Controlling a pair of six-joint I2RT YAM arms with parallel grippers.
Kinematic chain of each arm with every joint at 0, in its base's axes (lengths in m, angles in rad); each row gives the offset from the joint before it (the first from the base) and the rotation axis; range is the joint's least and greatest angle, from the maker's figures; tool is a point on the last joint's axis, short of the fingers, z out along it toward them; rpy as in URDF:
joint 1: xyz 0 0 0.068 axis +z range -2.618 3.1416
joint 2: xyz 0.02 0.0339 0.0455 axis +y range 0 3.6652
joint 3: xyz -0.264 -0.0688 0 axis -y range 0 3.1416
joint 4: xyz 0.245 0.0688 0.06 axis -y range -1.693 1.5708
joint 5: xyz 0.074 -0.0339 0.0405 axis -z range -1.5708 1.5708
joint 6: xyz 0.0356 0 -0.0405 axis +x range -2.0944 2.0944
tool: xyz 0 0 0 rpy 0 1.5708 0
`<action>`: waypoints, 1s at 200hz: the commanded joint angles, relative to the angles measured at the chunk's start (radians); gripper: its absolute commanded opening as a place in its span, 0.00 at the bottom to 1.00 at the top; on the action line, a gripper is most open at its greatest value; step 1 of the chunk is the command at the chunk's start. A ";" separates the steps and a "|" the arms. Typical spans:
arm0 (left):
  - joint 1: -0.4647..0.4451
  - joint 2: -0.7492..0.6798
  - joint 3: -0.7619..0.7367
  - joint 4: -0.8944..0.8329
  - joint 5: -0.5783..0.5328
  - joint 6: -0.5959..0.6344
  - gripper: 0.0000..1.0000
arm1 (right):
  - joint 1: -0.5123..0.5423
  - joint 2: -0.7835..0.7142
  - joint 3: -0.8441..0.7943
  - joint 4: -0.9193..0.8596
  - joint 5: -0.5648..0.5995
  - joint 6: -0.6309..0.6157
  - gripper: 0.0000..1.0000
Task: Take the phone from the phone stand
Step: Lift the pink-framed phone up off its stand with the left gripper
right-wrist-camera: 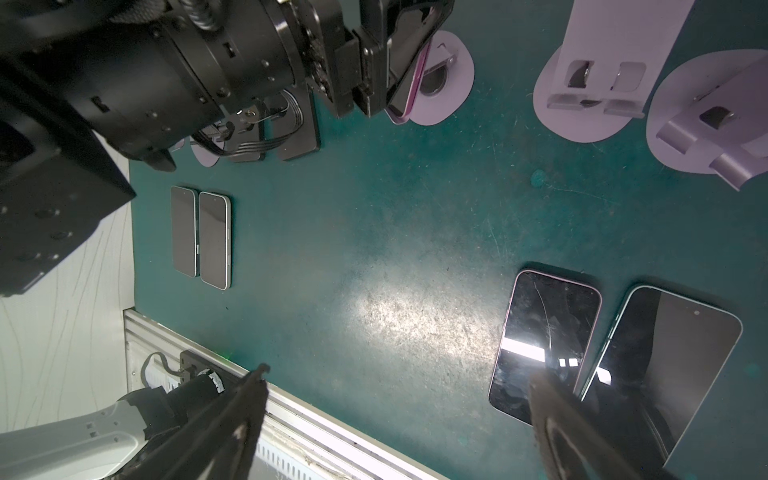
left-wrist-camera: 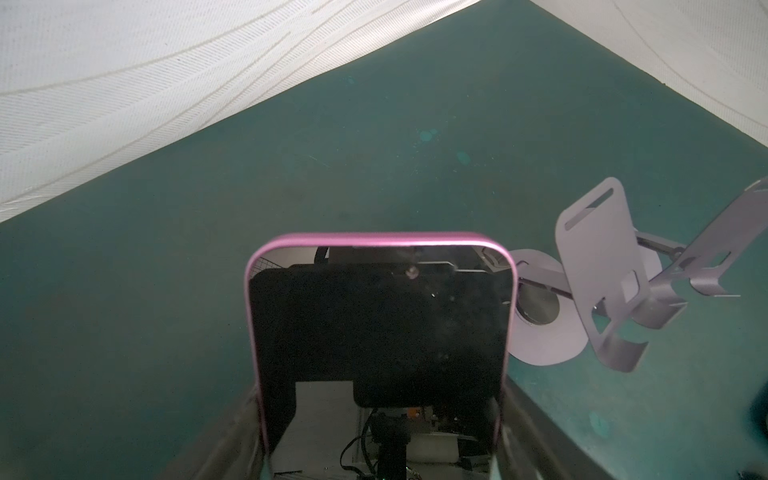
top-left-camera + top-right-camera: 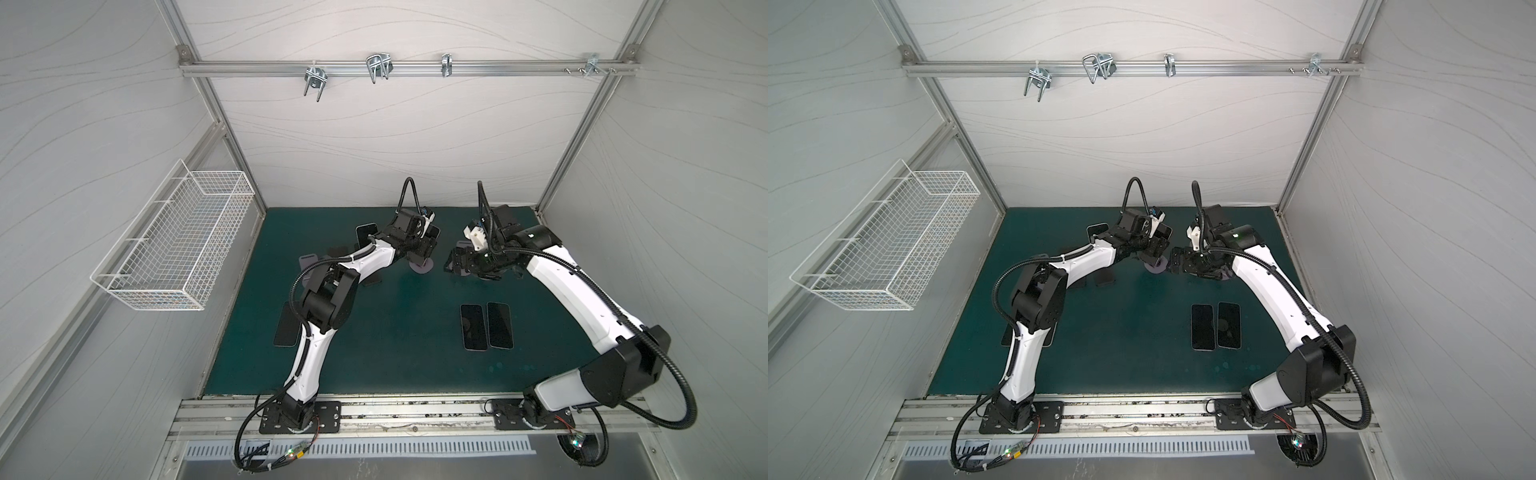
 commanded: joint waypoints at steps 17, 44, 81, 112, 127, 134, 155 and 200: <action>-0.001 0.000 0.052 0.049 -0.006 0.005 0.72 | -0.006 0.009 0.033 -0.025 -0.006 -0.012 0.99; 0.000 -0.010 0.046 0.050 0.001 0.010 0.70 | -0.006 0.003 0.028 -0.024 -0.004 -0.013 0.99; -0.001 -0.047 0.024 0.066 0.001 0.007 0.68 | -0.005 -0.004 0.024 -0.021 -0.010 -0.009 0.99; 0.000 -0.077 0.019 0.071 -0.006 -0.010 0.65 | -0.007 -0.007 0.024 -0.017 -0.015 -0.004 0.99; 0.000 -0.088 0.017 0.073 -0.003 -0.018 0.64 | -0.006 -0.010 0.023 -0.016 -0.013 -0.004 0.99; -0.001 -0.092 0.018 0.075 -0.001 -0.019 0.63 | -0.006 -0.012 0.024 -0.016 -0.011 -0.004 0.99; -0.001 -0.106 0.017 0.075 0.000 -0.022 0.62 | -0.006 -0.019 0.021 -0.016 -0.005 -0.004 0.99; -0.003 -0.142 0.020 0.072 -0.004 -0.027 0.61 | -0.007 -0.029 0.030 -0.022 -0.002 0.006 0.99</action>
